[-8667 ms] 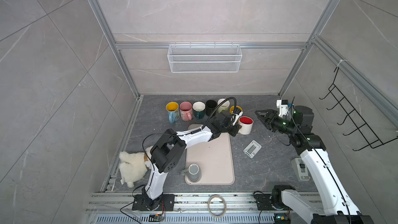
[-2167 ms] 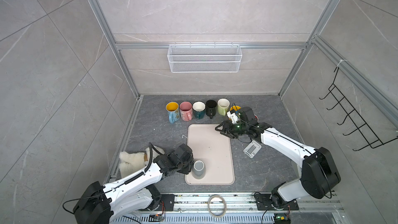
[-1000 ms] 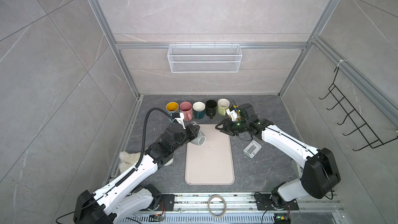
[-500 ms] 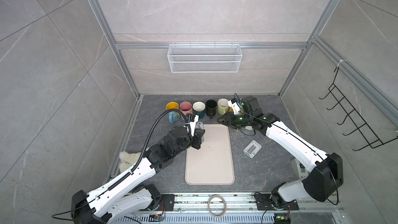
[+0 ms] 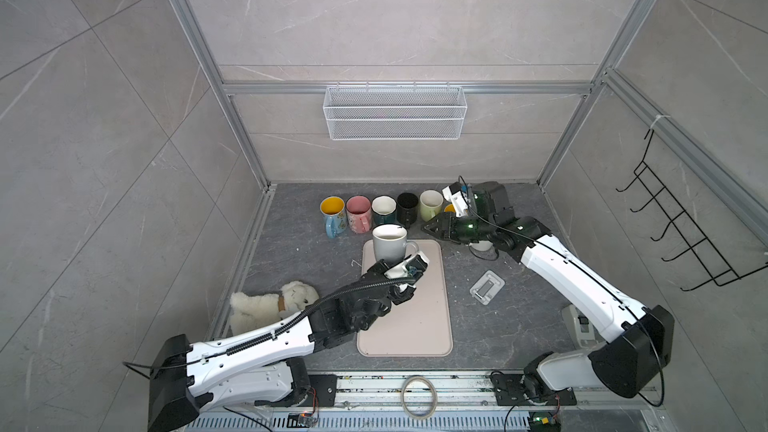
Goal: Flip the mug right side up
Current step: 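Lift and tilt the gray mug upright with the left gripper, then close the right gripper on the gray mug's handle while the left holds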
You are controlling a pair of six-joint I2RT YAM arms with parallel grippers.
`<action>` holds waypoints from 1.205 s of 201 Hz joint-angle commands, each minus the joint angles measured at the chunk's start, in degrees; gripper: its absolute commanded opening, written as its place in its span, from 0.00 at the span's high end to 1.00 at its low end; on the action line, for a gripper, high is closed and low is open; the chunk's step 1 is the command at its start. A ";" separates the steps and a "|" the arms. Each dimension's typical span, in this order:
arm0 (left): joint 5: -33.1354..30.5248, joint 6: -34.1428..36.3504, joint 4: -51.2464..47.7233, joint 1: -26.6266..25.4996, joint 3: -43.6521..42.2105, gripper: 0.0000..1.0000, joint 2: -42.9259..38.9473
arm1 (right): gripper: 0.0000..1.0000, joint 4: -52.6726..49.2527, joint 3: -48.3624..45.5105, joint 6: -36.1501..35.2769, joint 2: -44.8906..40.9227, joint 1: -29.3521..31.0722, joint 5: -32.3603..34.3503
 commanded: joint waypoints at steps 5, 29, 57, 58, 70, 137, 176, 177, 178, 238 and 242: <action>-8.25 16.99 17.90 -1.93 -0.07 1.00 0.86 | 0.56 -1.97 3.05 -4.24 -3.54 0.34 1.24; -10.64 24.14 22.49 -2.96 -0.59 1.00 2.75 | 0.54 -3.69 4.43 -7.31 -4.87 0.35 1.87; -12.60 33.02 26.41 -3.36 -0.96 1.00 4.78 | 0.51 -6.23 6.07 -12.02 -5.87 0.36 1.41; -12.64 33.31 26.49 -3.36 -1.01 1.00 4.82 | 0.51 -6.32 6.13 -12.15 -5.88 0.39 1.37; -12.99 36.38 27.58 -3.42 -0.97 1.00 5.48 | 0.50 -7.71 6.90 -14.18 -5.81 0.37 0.48; -12.96 46.60 33.12 -3.45 -2.02 1.00 8.28 | 0.38 -11.19 8.14 -21.12 -6.37 0.42 -5.72; -11.13 44.66 31.83 -3.48 -2.20 1.00 6.81 | 0.39 -12.80 7.95 -23.90 -7.36 0.40 -8.71; -11.07 44.62 31.79 -3.51 -2.20 1.00 6.75 | 0.39 -12.86 7.91 -23.94 -7.37 0.37 -8.75; -11.00 44.55 31.68 -3.48 -2.20 1.00 6.68 | 0.39 -12.89 7.89 -24.00 -7.42 0.40 -8.81; -10.75 44.48 30.12 -3.47 -1.70 1.00 6.17 | 0.46 -11.79 5.19 -26.06 -9.98 0.44 -13.51; -10.75 44.58 30.13 -3.48 -1.58 1.00 6.22 | 0.46 -11.68 5.12 -25.97 -9.88 0.48 -13.81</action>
